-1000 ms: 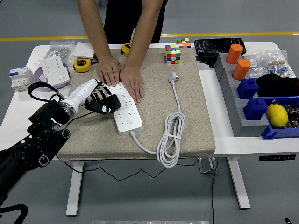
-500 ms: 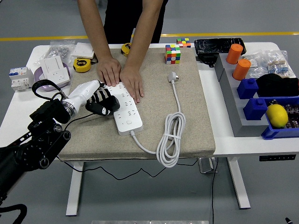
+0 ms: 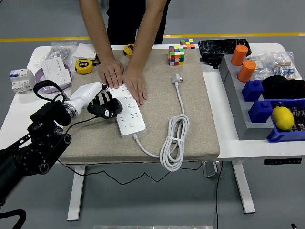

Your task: Pick up the plug,place it near the board,insert it into the board,press the button

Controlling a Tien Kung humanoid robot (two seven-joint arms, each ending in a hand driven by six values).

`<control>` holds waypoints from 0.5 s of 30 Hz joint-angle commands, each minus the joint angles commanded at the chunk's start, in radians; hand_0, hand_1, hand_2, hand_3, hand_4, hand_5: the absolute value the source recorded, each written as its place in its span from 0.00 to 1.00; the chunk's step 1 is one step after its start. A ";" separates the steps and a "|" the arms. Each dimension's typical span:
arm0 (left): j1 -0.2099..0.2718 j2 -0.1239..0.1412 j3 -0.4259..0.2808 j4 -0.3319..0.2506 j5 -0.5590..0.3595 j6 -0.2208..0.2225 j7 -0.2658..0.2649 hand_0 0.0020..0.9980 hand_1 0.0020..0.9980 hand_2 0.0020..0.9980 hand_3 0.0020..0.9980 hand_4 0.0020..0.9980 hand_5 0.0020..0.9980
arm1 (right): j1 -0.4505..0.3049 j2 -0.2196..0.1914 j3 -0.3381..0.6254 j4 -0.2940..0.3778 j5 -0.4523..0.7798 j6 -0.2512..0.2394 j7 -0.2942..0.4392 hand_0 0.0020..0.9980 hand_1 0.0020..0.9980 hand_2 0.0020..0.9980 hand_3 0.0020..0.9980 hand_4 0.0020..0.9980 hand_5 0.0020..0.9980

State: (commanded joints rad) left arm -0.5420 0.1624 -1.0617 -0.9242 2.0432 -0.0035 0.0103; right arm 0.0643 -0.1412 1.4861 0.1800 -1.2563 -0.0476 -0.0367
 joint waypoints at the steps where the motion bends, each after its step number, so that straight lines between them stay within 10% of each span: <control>1: 0.001 0.001 -0.001 -0.003 0.001 -0.001 0.000 0.29 0.10 0.13 0.21 0.70 0.28 | 0.000 0.000 0.000 0.000 0.000 0.000 0.000 0.88 0.79 0.77 0.79 1.00 0.92; 15: 0.005 0.007 -0.008 -0.020 0.008 0.004 -0.005 0.29 0.10 0.12 0.21 0.70 0.28 | 0.002 0.001 0.002 0.000 0.002 0.000 0.000 0.88 0.78 0.77 0.79 1.00 0.92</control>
State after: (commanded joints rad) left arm -0.5369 0.1698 -1.0695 -0.9447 2.0511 0.0009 0.0055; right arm 0.0660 -0.1398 1.4877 0.1800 -1.2543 -0.0473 -0.0362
